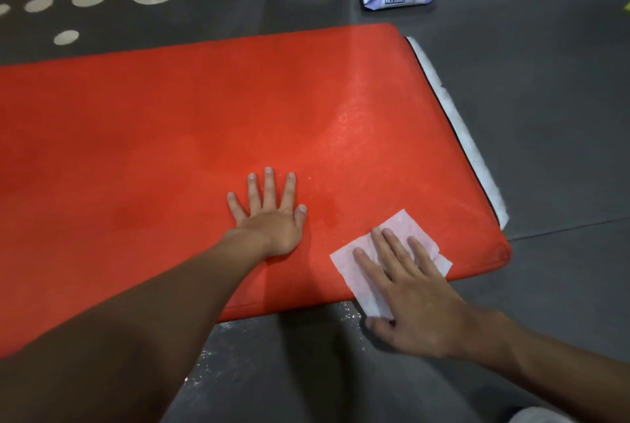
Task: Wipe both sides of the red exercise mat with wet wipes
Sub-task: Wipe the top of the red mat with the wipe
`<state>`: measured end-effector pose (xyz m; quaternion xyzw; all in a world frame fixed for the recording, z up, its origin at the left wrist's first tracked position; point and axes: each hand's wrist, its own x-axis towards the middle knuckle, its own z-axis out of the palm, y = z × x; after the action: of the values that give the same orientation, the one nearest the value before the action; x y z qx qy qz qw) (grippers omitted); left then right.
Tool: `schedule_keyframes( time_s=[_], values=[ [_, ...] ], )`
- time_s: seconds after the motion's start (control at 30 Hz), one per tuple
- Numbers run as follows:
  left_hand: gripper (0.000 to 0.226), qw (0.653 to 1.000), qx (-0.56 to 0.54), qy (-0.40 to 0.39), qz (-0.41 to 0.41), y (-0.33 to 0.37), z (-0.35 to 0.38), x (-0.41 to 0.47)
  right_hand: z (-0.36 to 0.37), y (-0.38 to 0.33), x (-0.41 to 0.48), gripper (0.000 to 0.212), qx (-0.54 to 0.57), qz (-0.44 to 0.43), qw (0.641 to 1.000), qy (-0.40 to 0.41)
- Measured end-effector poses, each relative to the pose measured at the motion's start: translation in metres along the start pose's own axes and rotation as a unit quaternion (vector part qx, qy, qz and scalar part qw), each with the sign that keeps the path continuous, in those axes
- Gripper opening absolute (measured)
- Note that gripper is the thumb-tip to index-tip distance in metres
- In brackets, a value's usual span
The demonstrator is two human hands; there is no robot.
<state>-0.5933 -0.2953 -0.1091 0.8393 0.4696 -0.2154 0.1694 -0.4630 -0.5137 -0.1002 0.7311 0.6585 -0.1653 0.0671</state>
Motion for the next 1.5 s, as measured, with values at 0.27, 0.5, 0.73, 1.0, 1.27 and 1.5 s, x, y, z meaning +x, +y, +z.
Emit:
schedule_keyframes(
  time_s=[0.27,0.5,0.73,1.0,1.27,1.5],
  values=[
    [0.062,1.0,0.002,-0.003,-0.001,0.001,-0.001,0.0,0.009,-0.038,0.026,0.076,0.124,0.204,0.964,0.115],
    [0.062,1.0,0.004,-0.003,-0.003,0.001,-0.001,0.0,0.016,0.001,0.048,0.071,-0.033,0.015,0.995,0.094],
    [0.062,1.0,0.015,-0.004,0.002,0.001,-0.006,-0.003,0.024,-0.043,0.055,0.068,-0.028,-0.079,0.992,0.097],
    [0.06,1.0,0.017,0.018,0.015,-0.006,-0.002,-0.003,0.015,-0.029,0.083,0.07,0.003,0.087,0.986,0.142],
    [0.058,0.995,0.056,0.074,0.032,-0.007,-0.011,0.003,-0.003,0.012,0.106,0.075,0.005,0.119,0.985,0.122],
    [0.056,0.988,-0.003,0.153,-0.021,-0.003,0.002,0.007,-0.008,0.029,0.11,0.069,-0.04,-0.064,0.99,0.116]
  ],
)
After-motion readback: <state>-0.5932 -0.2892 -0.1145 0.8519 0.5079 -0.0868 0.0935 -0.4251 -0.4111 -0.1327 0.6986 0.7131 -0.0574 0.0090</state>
